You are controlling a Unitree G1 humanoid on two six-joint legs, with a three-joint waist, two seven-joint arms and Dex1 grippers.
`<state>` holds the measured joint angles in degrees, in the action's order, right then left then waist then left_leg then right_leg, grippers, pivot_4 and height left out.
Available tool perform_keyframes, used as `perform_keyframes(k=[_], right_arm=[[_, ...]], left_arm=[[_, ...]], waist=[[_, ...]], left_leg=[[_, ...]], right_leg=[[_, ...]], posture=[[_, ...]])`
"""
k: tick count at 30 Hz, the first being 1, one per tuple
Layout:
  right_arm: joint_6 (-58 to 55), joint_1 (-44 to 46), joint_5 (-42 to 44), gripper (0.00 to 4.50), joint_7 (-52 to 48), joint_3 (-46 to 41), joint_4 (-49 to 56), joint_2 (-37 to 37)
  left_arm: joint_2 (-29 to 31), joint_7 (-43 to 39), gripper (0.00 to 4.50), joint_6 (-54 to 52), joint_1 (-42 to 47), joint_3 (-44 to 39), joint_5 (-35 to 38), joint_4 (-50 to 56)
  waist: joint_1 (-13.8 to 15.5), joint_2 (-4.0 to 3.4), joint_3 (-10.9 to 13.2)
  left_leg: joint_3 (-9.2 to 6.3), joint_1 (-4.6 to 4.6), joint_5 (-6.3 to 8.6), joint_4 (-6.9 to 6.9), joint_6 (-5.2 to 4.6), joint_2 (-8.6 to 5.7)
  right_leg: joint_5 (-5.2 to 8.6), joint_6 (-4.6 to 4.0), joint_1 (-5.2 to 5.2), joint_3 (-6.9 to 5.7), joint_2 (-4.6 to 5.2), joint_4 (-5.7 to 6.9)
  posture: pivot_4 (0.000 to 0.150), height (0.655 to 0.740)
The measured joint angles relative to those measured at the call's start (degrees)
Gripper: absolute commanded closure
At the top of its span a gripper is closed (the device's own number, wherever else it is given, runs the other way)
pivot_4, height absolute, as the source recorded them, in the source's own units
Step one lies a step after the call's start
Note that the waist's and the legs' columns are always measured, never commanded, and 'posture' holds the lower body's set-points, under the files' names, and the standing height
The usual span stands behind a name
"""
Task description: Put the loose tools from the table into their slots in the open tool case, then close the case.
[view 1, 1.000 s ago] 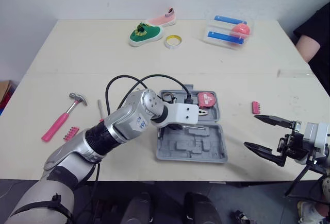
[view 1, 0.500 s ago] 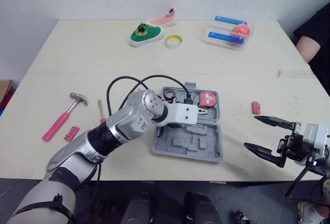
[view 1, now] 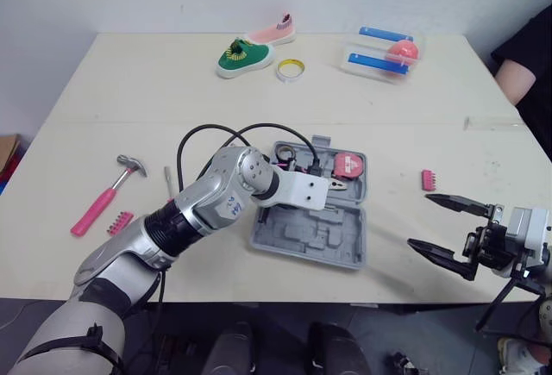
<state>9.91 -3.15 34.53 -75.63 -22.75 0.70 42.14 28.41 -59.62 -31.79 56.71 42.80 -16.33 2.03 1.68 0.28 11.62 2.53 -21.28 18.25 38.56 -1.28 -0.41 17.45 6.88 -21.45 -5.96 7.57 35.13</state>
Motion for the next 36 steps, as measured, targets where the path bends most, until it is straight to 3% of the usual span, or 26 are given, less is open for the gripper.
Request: perform_keyframes(k=[3,10,18,21,26,30,36], right_arm=[[0.01,0.00,-0.01,0.00,0.10,0.00,0.00,-0.10],[0.00,-0.01,0.01,0.00,0.11,0.00,0.00,-0.20],[-0.20,-0.05,0.17,0.00,-0.31,0.05,0.06,-0.20],[-0.23,-0.03,0.16,0.00,-0.28,0.11,0.07,-0.20],[-0.21,-0.14,0.15,0.00,0.00,0.24,0.25,-0.31],[-0.09,-0.49,0.14,0.00,0.34,0.23,0.26,-0.85],[0.00,-0.40,0.12,0.00,0.92,0.23,0.26,-0.96]], left_arm=[[0.03,-0.01,4.44,2.84,-0.11,-0.07,-1.08,-0.69],[-0.91,-0.11,1.37,9.42,-1.14,-2.18,-1.42,-1.76],[0.49,-3.11,1.37,9.07,-2.24,-8.59,0.50,4.15],[-1.95,-0.45,2.14,11.48,-5.73,-14.38,4.74,2.69],[-7.66,2.93,4.45,11.09,-11.09,-25.74,15.52,1.24],[-11.62,6.55,4.45,6.55,-15.41,-32.75,22.55,-0.53],[-12.14,9.11,4.45,7.00,-19.93,-30.14,22.08,-2.90]], waist=[[0.02,0.00,0.00],[0.04,0.00,0.00],[-0.11,-0.01,0.00],[-0.06,-0.01,0.00],[-0.02,-0.01,-0.01],[-0.07,-0.01,-0.01],[0.07,-0.01,-0.01]], left_leg=[[0.00,0.00,0.01,0.06,-0.02,0.00],[-0.07,-0.09,0.03,0.18,-0.05,0.00],[-0.07,-0.09,0.04,0.20,-0.06,0.00],[-0.09,-0.10,0.04,0.25,-0.07,0.00],[-0.19,-0.19,0.09,0.43,-0.12,0.00],[-0.19,-0.18,0.09,0.45,-0.12,0.00],[-0.18,-0.17,0.09,0.47,-0.11,-0.03]], right_leg=[[0.00,0.00,0.02,0.00,0.01,0.02],[0.00,0.00,0.01,-0.05,0.03,0.05],[0.00,0.00,0.01,-0.04,0.02,0.08],[0.00,0.00,0.01,-0.06,0.06,0.10],[-0.01,0.01,0.01,-0.13,0.08,0.17],[-0.01,0.02,0.02,-0.13,0.08,0.20],[-0.01,0.02,0.02,-0.12,0.08,0.20]], posture=[[0.150,0.7400],[0.150,0.7400],[0.150,0.7400],[0.150,0.7400],[0.150,0.7400],[0.150,0.7400],[0.150,0.7400]])
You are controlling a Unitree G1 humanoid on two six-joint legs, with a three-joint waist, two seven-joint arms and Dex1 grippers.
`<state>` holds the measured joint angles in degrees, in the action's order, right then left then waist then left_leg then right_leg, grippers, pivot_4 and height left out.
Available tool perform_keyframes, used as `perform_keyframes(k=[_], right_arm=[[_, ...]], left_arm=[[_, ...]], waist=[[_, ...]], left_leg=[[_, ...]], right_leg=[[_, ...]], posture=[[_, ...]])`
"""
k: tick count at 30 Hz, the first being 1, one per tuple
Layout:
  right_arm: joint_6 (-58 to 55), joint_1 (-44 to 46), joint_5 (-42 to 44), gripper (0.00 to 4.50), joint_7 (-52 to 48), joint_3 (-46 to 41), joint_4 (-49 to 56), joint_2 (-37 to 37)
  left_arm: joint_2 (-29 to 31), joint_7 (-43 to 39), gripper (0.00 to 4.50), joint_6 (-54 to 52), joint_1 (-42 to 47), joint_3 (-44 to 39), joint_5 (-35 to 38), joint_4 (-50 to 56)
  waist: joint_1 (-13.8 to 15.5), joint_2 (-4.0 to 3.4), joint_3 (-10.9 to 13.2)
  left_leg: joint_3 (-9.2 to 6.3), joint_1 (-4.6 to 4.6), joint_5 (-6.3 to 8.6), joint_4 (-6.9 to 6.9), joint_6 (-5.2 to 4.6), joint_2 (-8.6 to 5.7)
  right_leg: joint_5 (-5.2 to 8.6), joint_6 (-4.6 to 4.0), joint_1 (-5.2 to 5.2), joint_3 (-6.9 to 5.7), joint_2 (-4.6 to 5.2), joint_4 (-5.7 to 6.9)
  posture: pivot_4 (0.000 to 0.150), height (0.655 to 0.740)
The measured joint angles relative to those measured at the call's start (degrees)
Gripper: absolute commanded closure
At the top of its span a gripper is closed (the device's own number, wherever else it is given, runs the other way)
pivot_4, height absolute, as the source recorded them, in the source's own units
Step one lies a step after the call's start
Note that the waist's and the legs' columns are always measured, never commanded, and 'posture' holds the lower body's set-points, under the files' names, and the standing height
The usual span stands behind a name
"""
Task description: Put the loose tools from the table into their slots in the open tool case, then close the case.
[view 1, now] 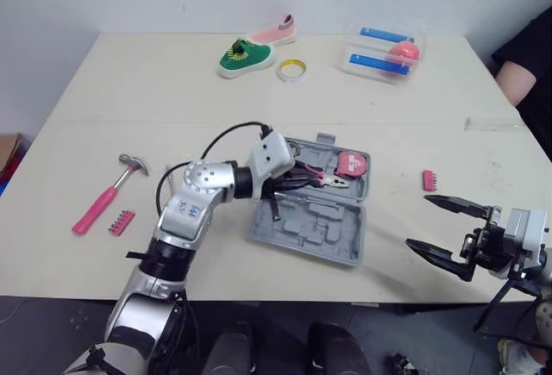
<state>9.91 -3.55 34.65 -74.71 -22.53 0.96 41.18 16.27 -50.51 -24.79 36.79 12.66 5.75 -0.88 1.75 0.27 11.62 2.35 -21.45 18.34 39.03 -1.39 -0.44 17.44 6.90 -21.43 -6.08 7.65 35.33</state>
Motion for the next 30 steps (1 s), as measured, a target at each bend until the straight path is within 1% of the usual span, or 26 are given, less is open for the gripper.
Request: perform_keyframes(k=[4,9,15,21,26,30], right_arm=[[0.01,-0.10,0.00,0.00,0.27,-0.01,0.00,0.00],[0.01,-0.13,0.00,0.00,0.54,-0.01,0.01,0.00],[0.01,-0.13,-0.01,0.00,0.74,-0.01,0.25,0.00],[0.01,-0.15,-0.07,0.00,1.25,-0.01,1.01,0.00],[0.06,-0.58,-0.10,0.00,1.66,-0.01,1.03,-0.04],[0.14,-0.63,-0.12,0.00,1.80,-0.01,1.06,-0.19]], left_arm=[[-0.04,2.31,4.45,1.22,-1.36,2.05,-1.99,-3.10],[0.13,2.75,4.45,5.35,-1.64,5.17,-4.38,-5.25],[-0.73,5.57,4.45,4.64,-1.63,4.52,-4.32,-6.85],[-0.49,5.81,4.45,1.27,-1.45,4.83,-4.11,-6.18],[0.37,5.77,4.45,-3.72,-0.90,6.10,-4.19,-4.41],[0.37,7.17,4.45,-7.47,-0.46,7.26,-4.71,-4.28]], waist=[[-0.09,0.00,0.00],[-0.06,0.00,0.00],[-0.12,0.00,0.00],[-0.16,-0.02,-0.04],[-0.19,-0.15,-0.22],[-0.19,-0.28,-0.37]], left_leg=[[0.00,0.00,0.01,-0.01,0.02,0.01],[0.00,0.00,0.02,-0.01,0.03,0.00],[0.00,0.02,0.02,-0.01,0.03,0.01],[0.01,0.22,0.03,-0.03,0.05,0.02],[0.00,0.28,0.06,-0.05,0.06,0.03],[-0.06,0.63,0.16,-0.06,0.09,0.08]], right_leg=[[0.00,0.00,0.00,0.00,0.00,0.00],[0.00,0.00,0.00,0.00,0.00,-0.02],[0.00,0.00,0.00,0.01,0.00,0.00],[0.00,0.00,0.18,0.02,0.00,-0.01],[0.00,0.00,0.25,0.03,-0.01,-0.06],[0.00,0.00,0.68,0.03,-0.03,-0.39]], posture=[[0.150,0.7400],[0.150,0.7400],[0.150,0.7400],[0.150,0.7400],[0.150,0.7400],[0.150,0.7400]])
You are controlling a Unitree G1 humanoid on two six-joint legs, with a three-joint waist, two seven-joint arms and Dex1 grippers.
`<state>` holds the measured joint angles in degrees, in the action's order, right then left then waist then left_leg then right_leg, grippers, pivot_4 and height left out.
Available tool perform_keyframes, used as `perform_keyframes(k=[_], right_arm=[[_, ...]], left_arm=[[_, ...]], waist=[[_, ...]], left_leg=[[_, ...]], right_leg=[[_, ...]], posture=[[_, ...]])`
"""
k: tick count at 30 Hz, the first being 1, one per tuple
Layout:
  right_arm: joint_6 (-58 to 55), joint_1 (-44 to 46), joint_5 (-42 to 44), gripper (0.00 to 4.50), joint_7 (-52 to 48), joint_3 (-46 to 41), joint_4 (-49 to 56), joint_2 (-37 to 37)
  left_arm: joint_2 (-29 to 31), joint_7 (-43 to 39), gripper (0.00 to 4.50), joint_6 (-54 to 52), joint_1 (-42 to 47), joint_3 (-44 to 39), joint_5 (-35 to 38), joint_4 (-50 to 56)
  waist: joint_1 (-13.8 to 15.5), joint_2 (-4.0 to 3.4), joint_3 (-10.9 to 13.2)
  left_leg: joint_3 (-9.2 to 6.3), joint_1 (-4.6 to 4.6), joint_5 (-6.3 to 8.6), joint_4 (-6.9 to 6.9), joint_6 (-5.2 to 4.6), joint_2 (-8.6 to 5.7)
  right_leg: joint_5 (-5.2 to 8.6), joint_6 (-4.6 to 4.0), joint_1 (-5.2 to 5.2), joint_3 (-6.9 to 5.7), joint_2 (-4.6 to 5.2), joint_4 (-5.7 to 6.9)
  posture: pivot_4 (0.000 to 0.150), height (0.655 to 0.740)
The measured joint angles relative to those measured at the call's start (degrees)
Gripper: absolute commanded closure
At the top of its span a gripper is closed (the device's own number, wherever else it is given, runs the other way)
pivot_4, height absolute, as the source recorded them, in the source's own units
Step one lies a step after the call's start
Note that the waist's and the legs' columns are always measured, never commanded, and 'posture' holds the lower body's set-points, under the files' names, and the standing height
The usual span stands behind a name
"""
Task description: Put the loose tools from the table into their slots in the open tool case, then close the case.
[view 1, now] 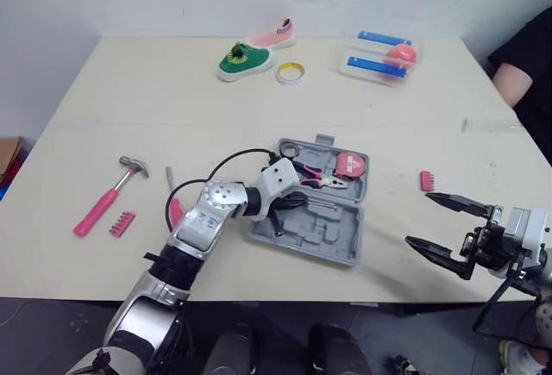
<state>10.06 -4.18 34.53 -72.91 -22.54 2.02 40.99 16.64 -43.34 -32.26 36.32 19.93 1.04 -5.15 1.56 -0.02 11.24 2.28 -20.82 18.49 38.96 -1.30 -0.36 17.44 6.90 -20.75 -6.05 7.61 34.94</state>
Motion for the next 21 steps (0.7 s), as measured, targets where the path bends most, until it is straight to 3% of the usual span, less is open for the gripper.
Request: perform_keyframes(k=[3,10,14,16,19,21], right_arm=[[0.02,0.00,0.00,0.00,0.05,0.00,0.00,-0.01],[0.05,0.01,-0.02,0.00,0.11,-0.01,0.00,-0.01],[0.07,1.13,-0.02,0.00,-0.23,-0.44,-0.71,0.44],[0.10,2.35,-0.03,0.00,-1.37,-0.79,-3.01,2.03],[1.03,3.71,-0.14,0.00,-2.74,-1.97,-6.49,3.42],[2.36,5.31,-0.68,0.00,-4.15,-2.49,-9.73,4.28]], left_arm=[[0.05,0.70,4.45,-0.60,-0.03,0.64,-0.13,-0.06],[0.19,0.22,4.45,1.80,-0.36,0.48,0.31,-0.09],[-0.15,-5.16,4.45,6.69,-4.14,-6.07,9.03,2.87],[3.00,-9.32,4.45,10.41,-3.89,-11.58,14.56,8.26],[7.76,-11.20,3.60,12.39,-3.27,-18.57,18.40,12.36],[11.02,-12.17,2.75,12.57,-5.53,-21.50,20.09,13.70]], waist=[[-0.02,-0.09,-0.21],[-0.03,-0.37,-0.61],[-0.16,-0.39,-0.40],[-0.27,-0.39,-0.39],[-0.19,-0.51,-0.44],[-0.28,-0.52,-0.41]], left_leg=[[-0.01,0.45,0.28,-0.03,0.00,0.09],[-0.01,0.46,0.41,-0.03,0.00,0.14],[-0.03,-0.04,0.40,0.10,0.01,0.17],[-0.01,-0.44,0.27,0.18,0.05,0.17],[0.06,-0.28,0.23,0.13,0.02,0.13],[0.13,-0.24,0.21,0.12,-0.04,0.10]], right_leg=[[0.01,-0.01,0.46,0.11,0.01,-0.26],[0.01,-0.02,0.50,0.26,0.08,-0.39],[0.01,-0.03,0.03,0.26,0.19,-0.35],[-0.01,-0.06,-0.37,0.22,0.15,-0.20],[-0.01,-0.07,-0.24,-0.03,-0.06,-0.23],[-0.02,-0.04,-0.21,-0.07,-0.05,-0.24]], posture=[[0.150,0.7400],[0.150,0.7400],[0.150,0.7400],[0.150,0.7400],[0.150,0.7400],[0.150,0.7400]])
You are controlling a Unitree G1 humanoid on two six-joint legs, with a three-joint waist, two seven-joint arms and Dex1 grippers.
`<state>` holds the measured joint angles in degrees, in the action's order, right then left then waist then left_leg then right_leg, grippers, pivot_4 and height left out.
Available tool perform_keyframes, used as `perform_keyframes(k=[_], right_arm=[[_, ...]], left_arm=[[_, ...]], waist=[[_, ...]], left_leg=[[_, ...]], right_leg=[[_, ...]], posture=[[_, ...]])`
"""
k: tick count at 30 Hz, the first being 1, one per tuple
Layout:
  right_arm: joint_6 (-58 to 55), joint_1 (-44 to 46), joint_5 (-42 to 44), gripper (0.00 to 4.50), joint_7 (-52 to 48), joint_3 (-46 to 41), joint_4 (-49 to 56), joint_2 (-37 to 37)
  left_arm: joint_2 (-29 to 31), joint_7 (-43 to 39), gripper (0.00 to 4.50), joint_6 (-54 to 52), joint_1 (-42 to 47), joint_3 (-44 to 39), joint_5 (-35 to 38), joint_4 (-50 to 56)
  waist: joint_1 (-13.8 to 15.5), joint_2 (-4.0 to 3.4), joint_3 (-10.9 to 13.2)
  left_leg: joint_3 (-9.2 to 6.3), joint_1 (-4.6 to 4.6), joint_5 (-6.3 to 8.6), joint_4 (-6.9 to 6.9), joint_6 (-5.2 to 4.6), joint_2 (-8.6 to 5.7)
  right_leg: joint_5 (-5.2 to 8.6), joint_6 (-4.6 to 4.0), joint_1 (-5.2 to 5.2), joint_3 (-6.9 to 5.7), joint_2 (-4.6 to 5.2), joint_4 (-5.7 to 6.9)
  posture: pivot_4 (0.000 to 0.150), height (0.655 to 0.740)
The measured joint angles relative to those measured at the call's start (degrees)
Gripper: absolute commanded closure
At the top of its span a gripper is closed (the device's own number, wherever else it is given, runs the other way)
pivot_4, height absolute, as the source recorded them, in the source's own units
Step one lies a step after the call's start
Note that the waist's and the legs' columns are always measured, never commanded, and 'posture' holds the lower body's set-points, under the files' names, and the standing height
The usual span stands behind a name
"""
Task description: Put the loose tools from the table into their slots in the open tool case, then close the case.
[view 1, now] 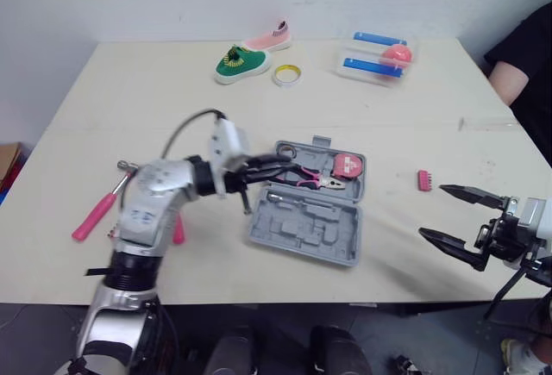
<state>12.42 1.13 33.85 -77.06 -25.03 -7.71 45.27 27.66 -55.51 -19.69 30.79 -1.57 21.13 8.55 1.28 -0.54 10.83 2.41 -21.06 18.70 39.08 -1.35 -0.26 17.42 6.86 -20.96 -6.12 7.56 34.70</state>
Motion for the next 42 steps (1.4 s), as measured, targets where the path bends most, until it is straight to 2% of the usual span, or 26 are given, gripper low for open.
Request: perform_keyframes(k=[4,6,8,14,19,25,28,33,38,42], right_arm=[[4.01,3.10,-1.64,0.00,-2.76,-0.87,-9.47,3.06],[6.80,4.65,-2.60,0.00,-3.87,-1.76,-14.82,4.67],[9.33,5.57,-3.58,0.00,-4.50,-2.59,-19.58,6.00],[17.15,8.72,-6.12,0.00,-5.17,-3.39,-33.42,8.52],[21.63,8.78,-7.11,0.00,-5.14,-5.13,-42.82,10.56],[25.53,9.14,-8.95,0.00,-2.83,-5.76,-53.00,13.27],[26.42,9.56,-9.44,0.00,-1.98,-5.99,-55.20,13.50],[26.35,10.76,-9.71,0.00,-2.60,-5.87,-55.57,13.21],[24.40,13.84,-9.11,0.00,-5.46,-4.09,-50.97,8.43],[18.89,15.30,-6.37,0.00,-6.10,-2.18,-39.93,3.69]], left_arm=[[7.41,-0.79,0.97,0.78,-8.70,-8.16,1.58,-0.10],[11.51,-0.59,0.07,1.59,-15.49,-15.06,1.87,-0.38],[14.08,0.04,0.02,1.63,-21.68,-21.91,2.09,-1.06],[16.60,4.03,0.02,3.58,-36.19,-42.90,3.03,-7.50],[16.68,6.04,0.02,8.60,-46.78,-54.78,2.31,-15.49],[20.38,10.41,0.02,18.18,-54.65,-65.80,1.11,-37.27],[20.64,10.93,0.02,19.75,-55.87,-67.27,2.25,-39.60],[20.24,10.95,0.02,19.06,-55.48,-66.79,5.27,-37.26],[17.15,10.44,0.02,15.08,-54.10,-61.22,7.75,-26.17],[16.16,11.55,0.02,9.36,-52.45,-56.30,10.32,-14.21]], waist=[[-0.20,0.05,0.10],[-0.42,0.03,0.11],[-0.66,0.04,0.12],[-1.45,0.04,0.16],[-1.63,0.02,0.17],[-2.02,0.02,0.17],[-1.93,0.01,0.17],[-2.21,-0.01,0.16],[-2.88,-0.01,0.16],[-3.01,-0.02,0.16]], left_leg=[[0.09,-0.07,0.04,-0.03,-0.07,0.03],[0.14,-0.09,0.07,-0.11,-0.10,0.03],[0.13,-0.11,0.10,-0.14,-0.12,0.05],[0.11,-0.10,0.33,-0.16,-0.14,0.04],[0.14,-0.11,0.52,-0.27,0.02,0.04],[0.29,-0.07,0.61,-0.73,0.16,0.01],[0.31,-0.05,0.60,-0.85,0.15,0.00],[0.31,-0.03,0.53,-0.97,0.27,0.02],[0.32,-0.05,0.47,-0.98,0.35,0.02],[0.37,-0.04,0.39,-0.98,0.27,0.02]], right_leg=[[0.00,0.01,-0.12,0.05,0.02,0.03],[0.00,0.01,-0.19,0.10,0.10,0.03],[0.00,0.00,-0.18,0.10,0.14,0.00],[0.01,-0.02,-0.20,0.20,0.59,-0.21],[0.05,-0.10,-0.29,0.34,0.68,-0.28],[0.12,-0.23,-0.56,0.38,0.83,-0.28],[0.13,-0.23,-0.59,0.37,0.89,-0.29],[0.16,-0.30,-0.62,0.36,0.89,-0.26],[0.16,-0.29,-0.59,0.35,0.88,-0.25],[0.15,-0.28,-0.60,0.33,0.84,-0.19]], posture=[[0.150,0.7400],[0.150,0.7400],[0.150,0.7400],[0.150,0.7400],[0.150,0.7400],[0.150,0.7400],[0.150,0.7400],[0.150,0.7400],[0.150,0.7400],[0.150,0.7400]])
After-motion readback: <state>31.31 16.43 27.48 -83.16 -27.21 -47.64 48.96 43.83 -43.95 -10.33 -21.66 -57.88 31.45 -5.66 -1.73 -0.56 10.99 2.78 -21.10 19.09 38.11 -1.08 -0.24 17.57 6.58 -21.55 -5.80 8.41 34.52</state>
